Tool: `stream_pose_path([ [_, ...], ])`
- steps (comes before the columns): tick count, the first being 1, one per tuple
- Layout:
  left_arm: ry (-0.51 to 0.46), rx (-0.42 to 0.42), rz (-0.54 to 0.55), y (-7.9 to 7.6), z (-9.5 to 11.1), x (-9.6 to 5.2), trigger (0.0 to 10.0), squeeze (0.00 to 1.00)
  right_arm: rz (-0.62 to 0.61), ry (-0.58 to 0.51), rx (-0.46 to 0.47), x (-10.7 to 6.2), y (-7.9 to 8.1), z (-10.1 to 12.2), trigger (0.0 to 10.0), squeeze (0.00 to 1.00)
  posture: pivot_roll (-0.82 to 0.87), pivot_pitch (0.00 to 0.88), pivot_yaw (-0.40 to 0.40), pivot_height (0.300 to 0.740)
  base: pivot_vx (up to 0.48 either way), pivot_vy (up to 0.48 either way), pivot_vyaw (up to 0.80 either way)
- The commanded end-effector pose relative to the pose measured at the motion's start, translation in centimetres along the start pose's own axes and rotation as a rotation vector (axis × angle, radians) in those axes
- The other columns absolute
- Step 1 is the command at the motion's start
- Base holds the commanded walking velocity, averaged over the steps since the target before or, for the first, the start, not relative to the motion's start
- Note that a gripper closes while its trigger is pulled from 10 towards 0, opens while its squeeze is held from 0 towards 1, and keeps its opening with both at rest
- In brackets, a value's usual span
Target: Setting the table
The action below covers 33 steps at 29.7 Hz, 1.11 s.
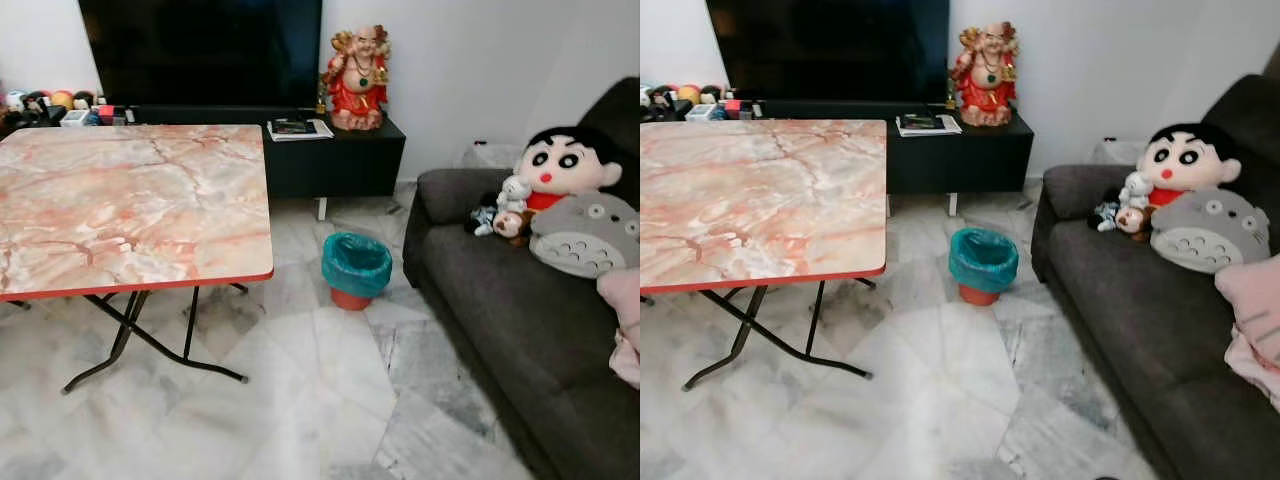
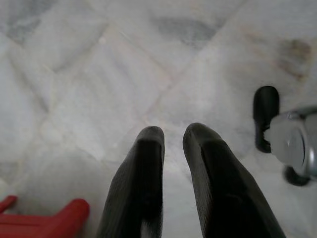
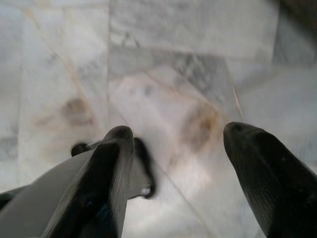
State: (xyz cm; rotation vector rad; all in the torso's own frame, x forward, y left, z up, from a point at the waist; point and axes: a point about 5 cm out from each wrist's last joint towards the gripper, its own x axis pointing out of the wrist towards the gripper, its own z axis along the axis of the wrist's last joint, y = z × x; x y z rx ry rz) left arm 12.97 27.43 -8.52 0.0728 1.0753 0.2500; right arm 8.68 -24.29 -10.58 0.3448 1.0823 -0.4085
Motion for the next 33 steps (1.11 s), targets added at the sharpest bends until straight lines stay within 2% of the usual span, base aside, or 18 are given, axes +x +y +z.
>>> stream_pose_path([
  [1,0.02,0.013,0.003,0.2,-0.6,-0.1,10.0,0.0,0.001,-0.014,0.008,0.1,0.2,0.3,10.0,0.0,-0.04,0.0,-0.023,0.74,0.0,0.398,0.0],
  [8,0.013,0.002,0.005,0.2,-0.4,-0.1,10.0,0.0,-0.007,-0.028,0.042,0.1,0.3,0.5,10.0,0.0,-0.04,0.01,-0.024,0.74,0.0,0.371,0.0],
  [14,0.007,-0.01,0.01,0.1,-0.2,0.0,10.0,0.0,-0.01,-0.027,0.029,0.2,0.3,0.8,10.0,0.0,-0.05,0.026,-0.033,0.74,0.0,0.361,0.0],
  [19,0.0,0.016,0.014,0.1,0.0,0.0,10.0,0.0,-0.011,-0.033,0.032,0.2,0.3,1.0,10.0,0.0,-0.06,0.037,-0.035,0.74,0.0,0.0,0.0],
  [20,-0.006,-0.015,0.012,0.0,0.0,0.0,10.0,0.0,-0.011,-0.034,0.033,0.2,0.3,1.0,10.0,0.0,-0.06,0.044,-0.038,0.74,0.0,0.0,0.0],
  [24,0.001,-0.009,0.014,0.0,0.0,0.0,10.0,0.0,-0.011,-0.033,0.032,0.2,0.3,1.1,10.0,0.0,-0.06,0.047,-0.039,0.74,0.0,0.0,0.0],
  [28,0.001,-0.012,0.017,0.1,0.0,0.0,10.0,0.0,-0.003,-0.042,-0.014,0.2,0.3,1.3,10.0,0.0,-0.06,0.055,-0.038,0.74,0.0,0.0,0.0],
  [31,0.001,-0.013,0.019,0.1,0.0,0.0,10.0,0.0,-0.009,-0.044,-0.044,0.2,0.2,1.4,10.0,0.0,-0.06,0.059,-0.039,0.74,0.0,0.0,0.63],
  [33,0.001,-0.017,0.022,0.1,0.0,0.0,10.0,0.0,-0.003,-0.036,-0.005,0.2,0.3,1.3,10.0,0.0,-0.06,0.062,-0.038,0.74,0.152,0.0,0.7],
])
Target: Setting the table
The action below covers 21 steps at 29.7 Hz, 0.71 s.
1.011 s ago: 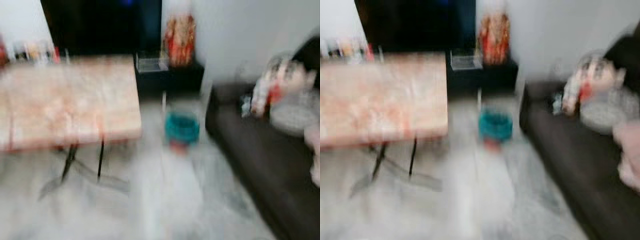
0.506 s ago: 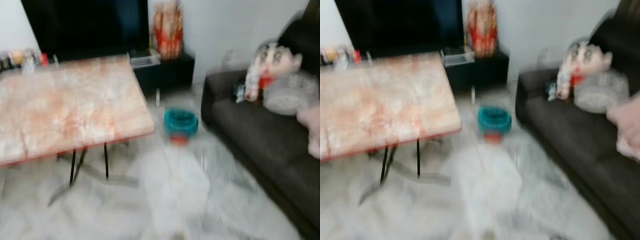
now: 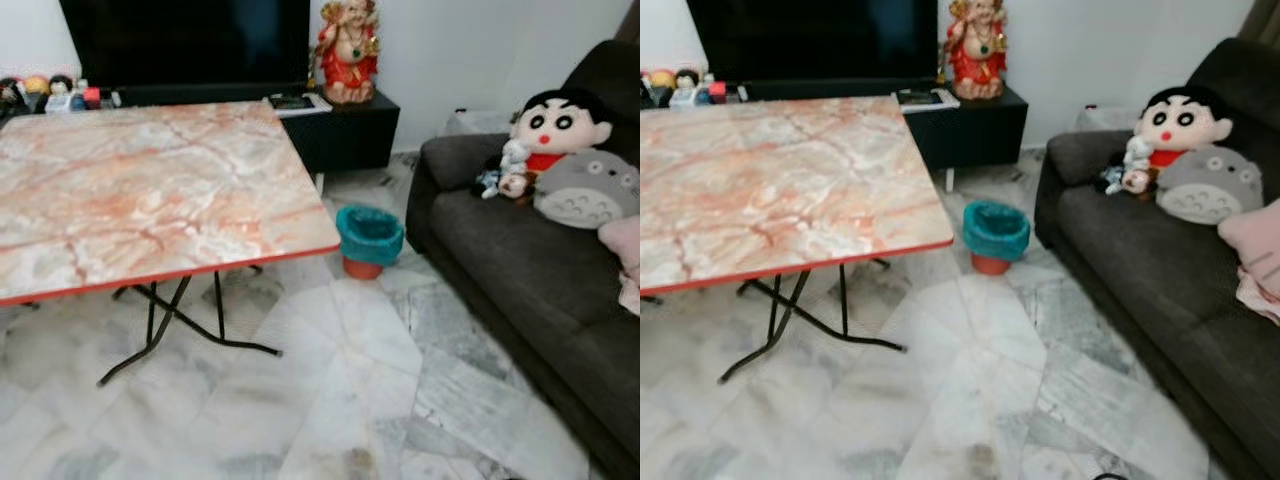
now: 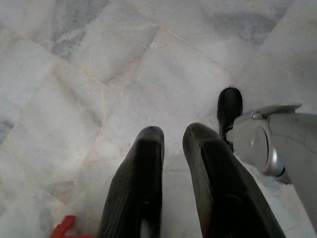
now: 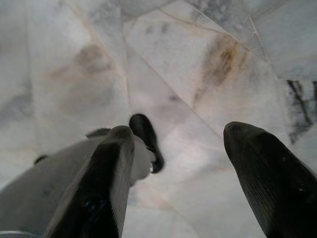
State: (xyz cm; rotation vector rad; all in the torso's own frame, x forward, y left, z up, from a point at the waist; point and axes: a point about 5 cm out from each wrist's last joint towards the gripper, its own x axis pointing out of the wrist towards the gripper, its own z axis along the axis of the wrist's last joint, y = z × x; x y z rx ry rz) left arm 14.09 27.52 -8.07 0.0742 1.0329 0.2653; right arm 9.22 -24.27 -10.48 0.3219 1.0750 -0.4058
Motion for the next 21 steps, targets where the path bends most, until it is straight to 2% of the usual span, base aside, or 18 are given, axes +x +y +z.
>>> stream_pose_path([
  [1,0.042,-0.005,0.01,0.14,-1.16,-0.18,10.0,0.0,0.004,-0.024,0.014,0.1,0.05,0.79,10.0,0.0,-0.06,0.062,-0.038,0.74,0.304,0.0,0.61],
  [5,0.044,-0.007,0.014,0.17,-1.18,-0.18,10.0,0.0,0.013,-0.021,0.037,0.11,0.15,0.72,10.0,0.0,-0.05,0.063,-0.04,0.74,0.334,0.0,0.0],
  [11,0.046,-0.005,0.01,0.13,-1.16,-0.17,10.0,0.0,0.012,-0.031,-0.023,0.11,0.06,1.0,10.0,0.0,-0.06,0.065,-0.04,0.74,0.314,0.0,0.0],
  [12,0.046,-0.005,0.009,0.11,-1.14,-0.16,10.0,0.0,0.016,-0.029,-0.038,0.11,0.06,1.05,10.0,0.0,-0.05,0.065,-0.041,0.74,0.315,0.0,0.8],
  [14,0.045,-0.005,0.007,0.08,-1.12,-0.16,10.0,0.0,0.02,-0.028,0.007,0.12,0.14,0.94,10.0,0.0,-0.05,0.064,-0.041,0.74,0.311,0.0,0.8],
  [16,0.044,-0.005,0.007,0.07,-1.1,-0.15,10.0,0.0,0.014,-0.027,0.03,0.12,0.15,0.88,10.0,0.0,-0.05,0.064,-0.041,0.74,0.311,0.0,0.0],
  [21,0.044,-0.007,0.007,0.06,-1.09,-0.15,10.0,0.0,0.014,-0.027,0.018,0.13,0.13,0.94,10.0,0.0,-0.05,0.065,-0.04,0.74,0.31,0.0,0.0],
])
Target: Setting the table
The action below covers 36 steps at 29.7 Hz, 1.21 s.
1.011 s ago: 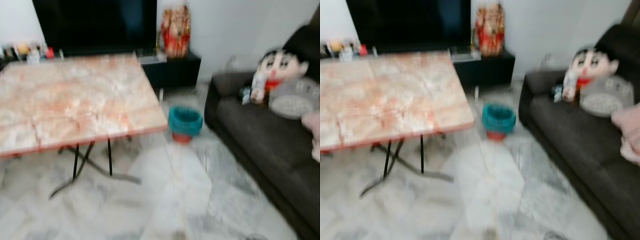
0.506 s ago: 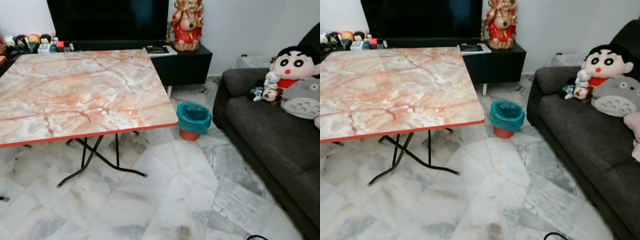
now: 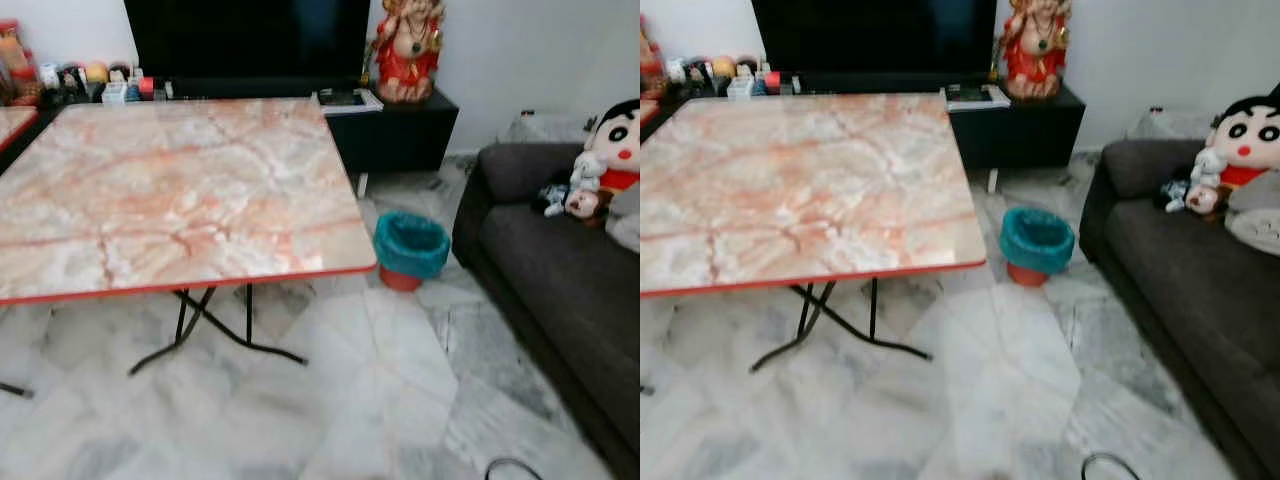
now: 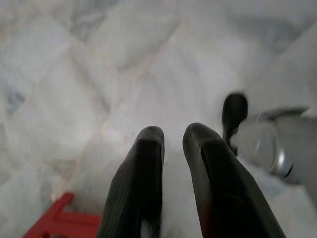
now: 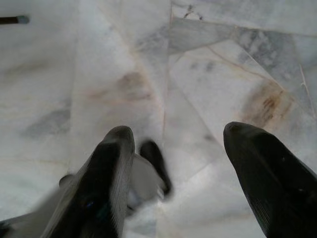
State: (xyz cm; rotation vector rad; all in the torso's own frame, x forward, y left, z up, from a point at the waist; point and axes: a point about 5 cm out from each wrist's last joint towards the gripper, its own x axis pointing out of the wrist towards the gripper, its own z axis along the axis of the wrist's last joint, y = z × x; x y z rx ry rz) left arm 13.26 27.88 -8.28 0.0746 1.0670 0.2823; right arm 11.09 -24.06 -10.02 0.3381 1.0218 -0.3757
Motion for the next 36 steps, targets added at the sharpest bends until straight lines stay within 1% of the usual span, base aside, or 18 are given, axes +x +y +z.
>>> stream_pose_path([
  [1,0.009,-0.002,-0.008,-0.4,-0.29,0.0,10.0,0.0,-0.029,0.017,0.016,-0.27,-0.93,-0.61,10.0,0.0,-0.05,0.064,-0.039,0.74,0.304,0.0,0.0],
  [6,0.01,-0.003,-0.008,-0.4,-0.29,0.0,10.0,0.0,-0.029,0.02,0.016,-0.27,-0.95,-0.62,10.0,0.0,-0.05,0.066,-0.041,0.74,0.307,0.0,0.0],
  [12,0.011,-0.006,-0.024,-0.53,-0.29,0.0,10.0,0.0,-0.03,0.025,0.019,-0.27,-1.0,-0.64,10.0,0.0,-0.05,0.066,-0.043,0.74,0.0,0.0,0.0],
  [15,0.002,-0.02,-0.017,-0.53,-0.26,0.0,10.0,0.0,-0.03,0.027,0.019,-0.28,-1.02,-0.65,10.0,0.0,-0.05,0.067,-0.044,0.74,0.0,0.0,0.0],
  [18,0.006,-0.011,-0.017,-0.51,-0.27,0.0,10.0,0.0,-0.028,0.023,0.026,-0.28,-0.99,-0.64,10.0,0.0,-0.05,0.068,-0.045,0.74,0.0,0.0,0.0],
  [22,0.012,-0.022,-0.013,-0.49,-0.38,-0.01,10.0,0.0,-0.03,0.018,0.032,-0.28,-1.0,-0.64,10.0,0.0,-0.05,0.067,-0.044,0.74,0.0,0.0,0.0],
  [36,0.012,-0.019,-0.011,-0.47,-0.37,-0.01,10.0,0.0,-0.034,0.021,0.029,-0.29,-1.05,-0.67,10.0,0.0,-0.04,0.069,-0.045,0.74,0.0,0.34,0.0],
])
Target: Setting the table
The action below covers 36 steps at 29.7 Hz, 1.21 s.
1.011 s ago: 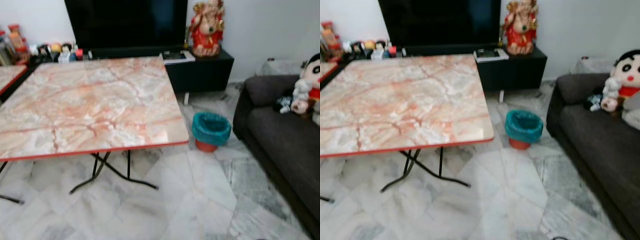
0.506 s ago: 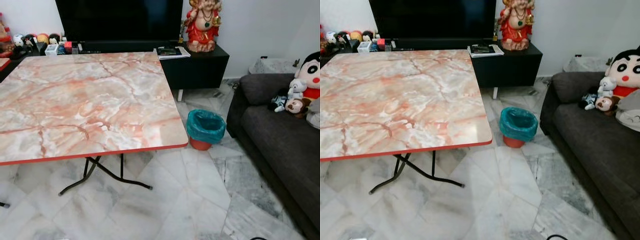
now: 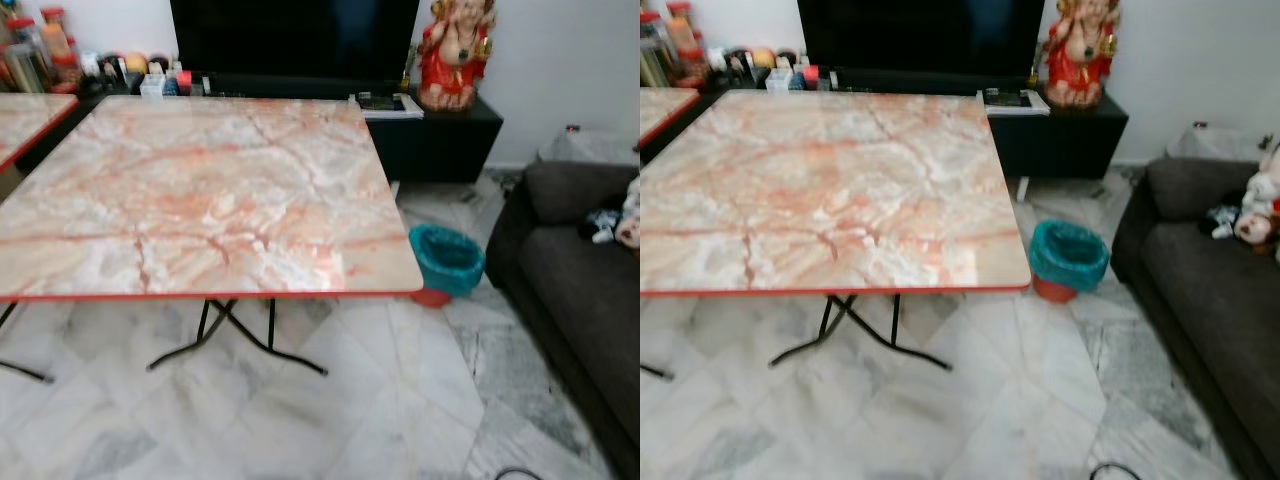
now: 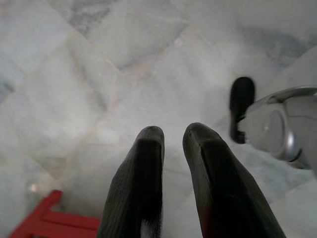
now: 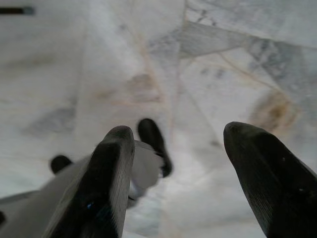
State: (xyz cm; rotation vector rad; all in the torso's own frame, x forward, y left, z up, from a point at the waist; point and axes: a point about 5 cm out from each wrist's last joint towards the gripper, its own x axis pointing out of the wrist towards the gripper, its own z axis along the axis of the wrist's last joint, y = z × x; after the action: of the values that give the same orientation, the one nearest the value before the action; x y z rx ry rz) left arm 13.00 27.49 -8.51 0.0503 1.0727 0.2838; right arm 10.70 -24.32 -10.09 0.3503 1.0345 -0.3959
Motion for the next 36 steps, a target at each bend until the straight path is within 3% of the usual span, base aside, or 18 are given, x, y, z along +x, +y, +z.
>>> stream_pose_path([
  [1,0.004,0.002,-0.001,-0.1,-0.01,0.01,10.0,0.0,-0.02,0.007,0.011,-0.2,-0.65,-0.45,10.0,0.0,-0.05,0.07,-0.043,0.74,0.0,0.364,0.0],
  [31,0.004,0.007,0.002,0.0,0.01,0.01,10.0,0.0,-0.026,0.006,0.015,-0.19,-0.58,-0.5,10.0,0.0,-0.04,0.074,-0.042,0.74,0.0,0.377,-0.05],
  [36,0.004,0.008,0.003,0.02,0.01,0.01,10.0,0.0,-0.023,0.004,0.009,-0.18,-0.56,-0.47,10.0,0.0,-0.04,0.076,-0.041,0.74,0.0,0.379,-0.48],
])
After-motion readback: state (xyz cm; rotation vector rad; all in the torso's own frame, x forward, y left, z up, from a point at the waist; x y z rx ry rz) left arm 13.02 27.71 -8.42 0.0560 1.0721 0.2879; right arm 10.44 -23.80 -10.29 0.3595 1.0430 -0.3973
